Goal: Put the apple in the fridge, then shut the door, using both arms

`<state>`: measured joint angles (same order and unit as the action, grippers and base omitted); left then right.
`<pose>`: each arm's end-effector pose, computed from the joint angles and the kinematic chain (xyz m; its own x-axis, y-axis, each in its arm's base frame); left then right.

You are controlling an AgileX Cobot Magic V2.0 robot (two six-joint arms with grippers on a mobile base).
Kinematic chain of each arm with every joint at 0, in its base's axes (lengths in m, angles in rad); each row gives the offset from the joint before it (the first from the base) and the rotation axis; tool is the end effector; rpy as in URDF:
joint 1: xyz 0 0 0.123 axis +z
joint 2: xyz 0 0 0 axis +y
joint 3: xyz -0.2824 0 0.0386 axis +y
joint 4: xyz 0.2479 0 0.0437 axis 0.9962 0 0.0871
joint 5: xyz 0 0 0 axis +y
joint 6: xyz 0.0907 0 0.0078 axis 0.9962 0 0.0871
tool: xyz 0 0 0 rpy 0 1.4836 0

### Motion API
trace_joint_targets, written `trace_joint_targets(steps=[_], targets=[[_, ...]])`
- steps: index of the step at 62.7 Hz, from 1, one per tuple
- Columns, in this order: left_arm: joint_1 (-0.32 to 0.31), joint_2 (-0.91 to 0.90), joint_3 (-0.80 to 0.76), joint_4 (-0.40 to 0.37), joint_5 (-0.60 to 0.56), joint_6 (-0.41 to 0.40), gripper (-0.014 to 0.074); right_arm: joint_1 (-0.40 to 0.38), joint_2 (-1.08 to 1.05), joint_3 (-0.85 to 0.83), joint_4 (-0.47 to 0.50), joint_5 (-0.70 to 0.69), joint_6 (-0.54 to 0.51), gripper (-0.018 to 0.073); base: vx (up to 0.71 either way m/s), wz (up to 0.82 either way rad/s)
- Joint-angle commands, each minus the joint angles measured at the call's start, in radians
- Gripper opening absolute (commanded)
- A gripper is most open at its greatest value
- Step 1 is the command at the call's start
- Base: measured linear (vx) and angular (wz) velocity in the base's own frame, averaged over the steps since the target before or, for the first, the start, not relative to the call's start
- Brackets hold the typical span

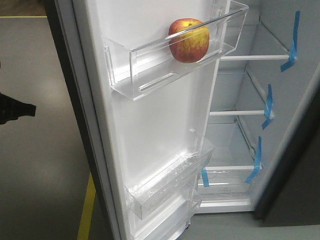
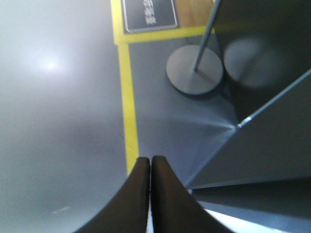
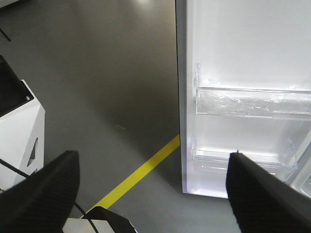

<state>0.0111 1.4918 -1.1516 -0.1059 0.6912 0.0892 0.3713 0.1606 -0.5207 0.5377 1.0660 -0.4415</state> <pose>0.3179 -0.0026 0.2925 -0.8081 -0.0015 -0.5890 0.0346 0.9981 -0.0501 -0.0025 0.0429 0.2918 -0.3734 -0.2989 -0.8782 -0.7495 0.6551 0.0957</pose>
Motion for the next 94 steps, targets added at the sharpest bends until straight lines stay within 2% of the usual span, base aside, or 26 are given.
trace_joint_targets(steps=[1,9,18,36,45,52,65,94], targets=[[0.001,0.038,-0.107,-0.106,0.002,0.057,-0.0006,0.001,0.013,-0.023,0.027,-0.05,-0.002,0.0587,0.0,0.0],[0.001,0.13,-0.213,-0.271,0.042,0.163,-0.0006,0.001,0.013,-0.023,0.027,-0.05,-0.002,0.0587,0.0,0.0],[-0.001,0.214,-0.303,-0.477,0.074,0.244,-0.0006,0.001,0.013,-0.023,0.027,-0.05,-0.002,0.0587,0.0,0.0],[-0.007,0.322,-0.377,-0.885,0.118,0.396,-0.0006,0.001,0.013,-0.023,0.027,-0.049,-0.002,0.0587,0.0,0.0],[-0.018,0.322,-0.377,-1.004,0.179,0.523,-0.0006,0.001,0.013,-0.023,0.027,-0.049,-0.002,0.0587,0.0,0.0],[-0.028,0.321,-0.377,-1.049,0.234,0.585,-0.0006,0.001,0.013,-0.023,0.027,-0.049,-0.002,0.0587,0.0,0.0],[-0.063,0.315,-0.375,-1.056,0.259,0.586,-0.0006,0.001,0.013,-0.023,0.027,-0.049,-0.002,0.0587,0.0,0.0],[-0.232,0.291,-0.375,-1.058,0.224,0.611,-0.0006,0.001,0.013,-0.023,0.027,-0.048,-0.002,0.0587,0.0,0.0]])
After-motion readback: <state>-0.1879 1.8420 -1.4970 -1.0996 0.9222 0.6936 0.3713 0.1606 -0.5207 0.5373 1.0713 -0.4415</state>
